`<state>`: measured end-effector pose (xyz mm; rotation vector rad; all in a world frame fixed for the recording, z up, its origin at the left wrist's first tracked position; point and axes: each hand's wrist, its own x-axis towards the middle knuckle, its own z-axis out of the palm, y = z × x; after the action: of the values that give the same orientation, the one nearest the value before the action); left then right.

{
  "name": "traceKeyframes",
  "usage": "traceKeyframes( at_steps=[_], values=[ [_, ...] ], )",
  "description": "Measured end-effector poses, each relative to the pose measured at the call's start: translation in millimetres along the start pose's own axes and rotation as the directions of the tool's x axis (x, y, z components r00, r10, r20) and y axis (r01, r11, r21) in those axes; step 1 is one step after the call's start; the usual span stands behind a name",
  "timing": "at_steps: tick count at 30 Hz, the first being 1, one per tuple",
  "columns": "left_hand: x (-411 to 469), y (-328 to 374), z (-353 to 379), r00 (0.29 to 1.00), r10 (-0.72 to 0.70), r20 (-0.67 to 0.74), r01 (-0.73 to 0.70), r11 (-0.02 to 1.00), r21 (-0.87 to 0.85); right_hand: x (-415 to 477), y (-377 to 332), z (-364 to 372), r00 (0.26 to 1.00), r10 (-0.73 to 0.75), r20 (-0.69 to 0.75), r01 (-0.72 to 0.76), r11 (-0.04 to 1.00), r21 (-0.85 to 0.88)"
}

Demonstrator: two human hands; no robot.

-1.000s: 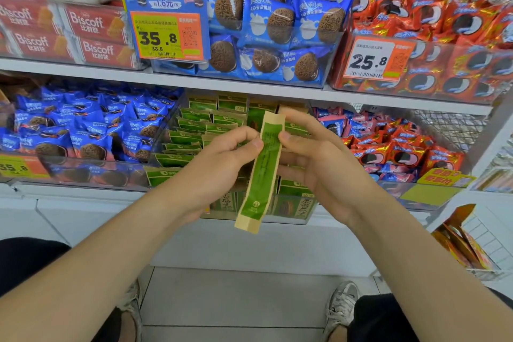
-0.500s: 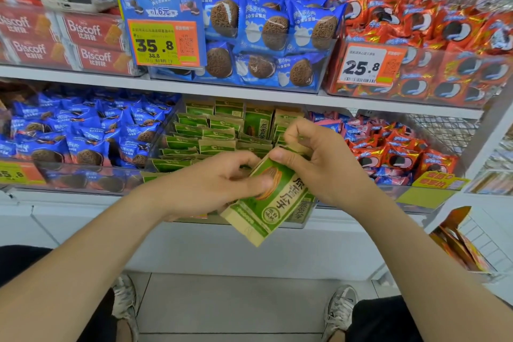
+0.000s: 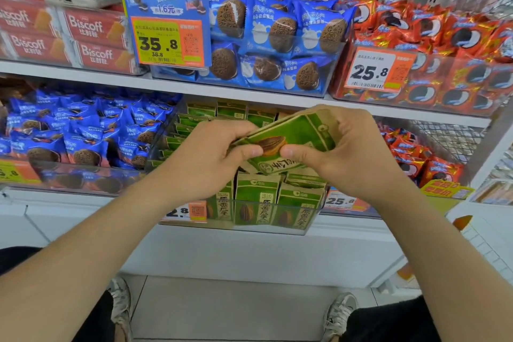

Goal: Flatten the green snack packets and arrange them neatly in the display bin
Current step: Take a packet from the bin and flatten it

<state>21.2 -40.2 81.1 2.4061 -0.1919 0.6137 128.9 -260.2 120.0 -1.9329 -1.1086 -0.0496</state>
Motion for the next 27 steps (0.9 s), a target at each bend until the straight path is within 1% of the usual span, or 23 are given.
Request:
traceKeyframes(
  at_steps=[2,4,5,7,9,10,12,13,15,18,20,22,23,25,26,27],
  values=[
    [5.3,-3.6,6.5,0.998,0.036,-0.046,-0.033,0.997,0.065,6.8,-0.6,1.0,0.998,0.045,0.034,-0.042,0.994,-0.096],
    [12.0,-8.6,7.1,0.999,0.030,-0.043,-0.025,0.992,0.126,13.1,3.1,5.6,0.996,0.084,-0.009,-0.085,0.984,-0.156],
    [15.8,-10.4,5.1,0.999,0.019,-0.032,-0.015,0.991,0.136,16.6,4.4,8.2,0.995,0.087,-0.042,-0.093,0.981,-0.169],
    [22.6,-12.7,-1.7,0.999,-0.036,0.006,0.035,0.996,0.079,25.5,6.9,13.5,0.993,0.051,-0.106,-0.072,0.976,-0.208],
    [27.9,-17.5,-5.1,0.997,-0.070,0.024,0.068,0.995,0.072,35.2,11.2,19.8,0.988,-0.041,-0.149,-0.004,0.956,-0.293],
    [30.2,-22.1,-4.5,0.997,-0.076,-0.004,0.076,0.991,0.115,39.7,15.2,23.5,0.979,-0.116,-0.170,0.050,0.935,-0.350],
    [34.5,-33.7,-3.1,0.990,-0.109,-0.087,0.125,0.971,0.203,47.4,25.4,30.9,0.925,-0.300,-0.234,0.162,0.867,-0.472],
    [36.7,-41.1,-3.2,0.983,-0.155,-0.101,0.175,0.954,0.242,51.0,33.8,33.6,0.891,-0.375,-0.256,0.202,0.833,-0.515],
    [41.3,-55.3,-4.4,0.969,-0.242,-0.053,0.245,0.906,0.345,56.8,51.5,36.9,0.859,-0.455,-0.235,0.245,0.768,-0.591],
    [46.4,-73.4,-2.4,0.948,-0.307,0.082,0.228,0.838,0.496,64.4,64.6,43.3,0.853,-0.498,-0.158,0.266,0.674,-0.690],
    [48.0,-80.8,-0.2,0.924,-0.352,0.150,0.228,0.820,0.524,67.3,60.6,52.6,0.851,-0.518,-0.091,0.287,0.602,-0.745],
    [49.0,-85.1,1.7,0.896,-0.395,0.201,0.251,0.825,0.506,71.3,56.1,62.9,0.873,-0.487,-0.028,0.266,0.524,-0.809],
    [49.2,-86.3,2.2,0.884,-0.413,0.219,0.262,0.825,0.500,74.7,53.8,67.0,0.896,-0.443,-0.018,0.232,0.504,-0.832],
    [49.1,-88.4,3.1,0.867,-0.438,0.237,0.267,0.811,0.520,81.5,52.3,73.1,0.948,-0.316,-0.020,0.141,0.478,-0.867],
    [49.1,-89.1,3.7,0.859,-0.450,0.244,0.269,0.802,0.533,85.1,53.9,74.6,0.973,-0.230,-0.010,0.103,0.471,-0.876],
    [49.0,-89.9,4.2,0.848,-0.466,0.252,0.275,0.794,0.542,87.7,55.6,74.9,0.990,-0.141,0.012,0.080,0.492,-0.867]
  ],
)
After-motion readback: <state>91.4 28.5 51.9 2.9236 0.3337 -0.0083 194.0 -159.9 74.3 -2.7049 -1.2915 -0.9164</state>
